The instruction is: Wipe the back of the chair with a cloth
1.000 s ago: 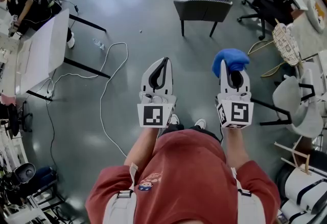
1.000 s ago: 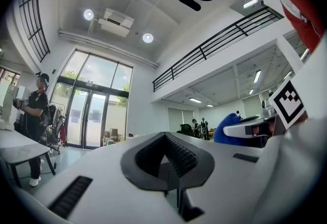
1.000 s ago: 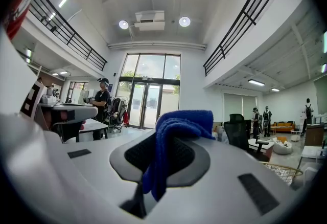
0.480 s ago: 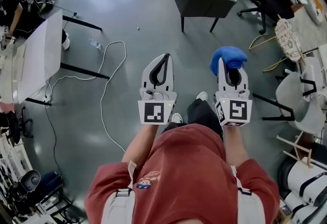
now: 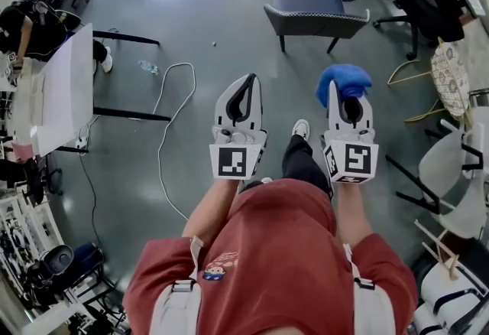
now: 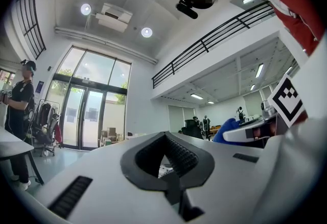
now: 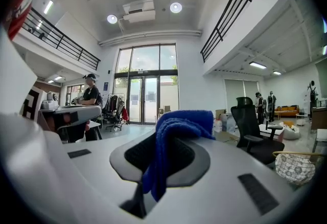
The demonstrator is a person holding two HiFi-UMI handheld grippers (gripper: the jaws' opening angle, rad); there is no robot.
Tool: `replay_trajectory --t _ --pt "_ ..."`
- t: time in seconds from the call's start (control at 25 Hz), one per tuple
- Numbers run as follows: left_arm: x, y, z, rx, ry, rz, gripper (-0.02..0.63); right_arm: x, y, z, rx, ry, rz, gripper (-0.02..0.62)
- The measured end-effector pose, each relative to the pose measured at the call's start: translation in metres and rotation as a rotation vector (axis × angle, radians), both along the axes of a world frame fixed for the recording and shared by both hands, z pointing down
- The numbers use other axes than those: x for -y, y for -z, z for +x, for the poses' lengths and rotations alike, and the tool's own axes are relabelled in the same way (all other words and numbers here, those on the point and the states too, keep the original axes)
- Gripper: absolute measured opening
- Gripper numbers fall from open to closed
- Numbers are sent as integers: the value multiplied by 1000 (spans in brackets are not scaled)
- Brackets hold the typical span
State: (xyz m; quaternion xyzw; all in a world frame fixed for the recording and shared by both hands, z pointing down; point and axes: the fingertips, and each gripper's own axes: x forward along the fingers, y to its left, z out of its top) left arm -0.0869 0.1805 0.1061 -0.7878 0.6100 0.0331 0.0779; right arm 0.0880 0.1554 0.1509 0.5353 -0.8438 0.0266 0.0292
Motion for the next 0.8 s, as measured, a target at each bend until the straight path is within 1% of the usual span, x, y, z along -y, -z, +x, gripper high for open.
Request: replay_trajectory --t 0.04,0.12,0.16,0.24,0.32,0.36,0.52,0.64,0.72,0.8 --pt "19 0 4 -1 2 10 14 21 -1 5 -3 6 1 61" --pt "51 -6 11 35 1 5 14 58 -3 13 -13 18 4 61" --pt "64 -8 14 40 6 3 13 73 -3 16 -17 24 4 61" --pt "87 -8 19 44 16 12 14 96 -6 19 -19 34 -2 61" --pt "105 -16 24 93 10 -4 14 115 -13 21 -14 43 -16 61" --pt "114 -20 24 101 10 -9 14 124 -17 19 -12 46 -27 61" --pt "144 -31 16 84 11 -7 14 146 -37 4 -24 54 -66 61" --pt "162 -49 10 76 1 -16 14 158 -56 -7 -35 52 -90 61" --pt "172 -66 3 63 2 -31 14 162 -74 -17 -33 54 -114 61" --pt "179 -88 -6 68 4 -49 14 165 -104 -29 -11 52 -167 61"
